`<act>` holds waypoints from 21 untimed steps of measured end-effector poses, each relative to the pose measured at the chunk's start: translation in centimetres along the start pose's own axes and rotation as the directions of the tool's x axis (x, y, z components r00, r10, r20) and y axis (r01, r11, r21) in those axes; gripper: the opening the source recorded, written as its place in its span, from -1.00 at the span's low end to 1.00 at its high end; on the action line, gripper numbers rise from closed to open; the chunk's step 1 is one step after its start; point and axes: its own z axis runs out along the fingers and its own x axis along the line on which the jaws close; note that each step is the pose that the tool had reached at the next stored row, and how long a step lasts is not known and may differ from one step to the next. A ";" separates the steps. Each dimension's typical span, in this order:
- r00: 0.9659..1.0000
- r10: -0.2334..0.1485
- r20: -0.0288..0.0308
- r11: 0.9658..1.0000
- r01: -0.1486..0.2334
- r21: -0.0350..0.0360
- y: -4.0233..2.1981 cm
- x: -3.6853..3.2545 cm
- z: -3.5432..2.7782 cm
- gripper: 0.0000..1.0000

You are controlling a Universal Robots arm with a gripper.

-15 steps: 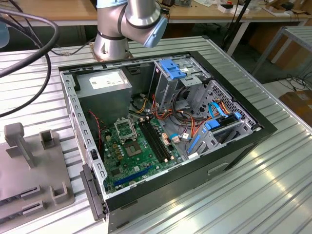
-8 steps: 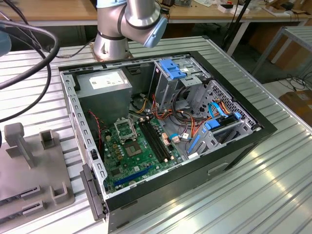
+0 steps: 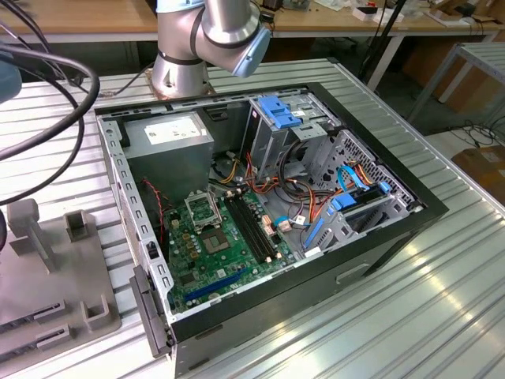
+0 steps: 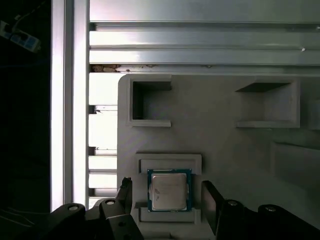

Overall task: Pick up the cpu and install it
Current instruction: 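Pick up the cpu and move it towards the insertion slot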

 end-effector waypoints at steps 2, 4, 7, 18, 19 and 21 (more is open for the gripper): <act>1.000 0.002 0.000 1.000 -0.002 0.000 -0.01 -0.01 0.19 0.33; 1.000 0.003 0.000 1.000 -0.003 0.000 0.01 -0.01 0.43 0.33; 1.000 0.008 0.001 1.000 -0.008 0.000 0.15 -0.04 0.83 0.33; 1.000 0.009 0.002 1.000 -0.009 -0.001 0.12 -0.05 1.67 0.33; 1.000 0.009 0.002 1.000 -0.009 -0.001 0.13 -0.05 1.59 0.33; 1.000 0.009 0.002 1.000 -0.009 -0.001 0.14 -0.03 1.32 0.33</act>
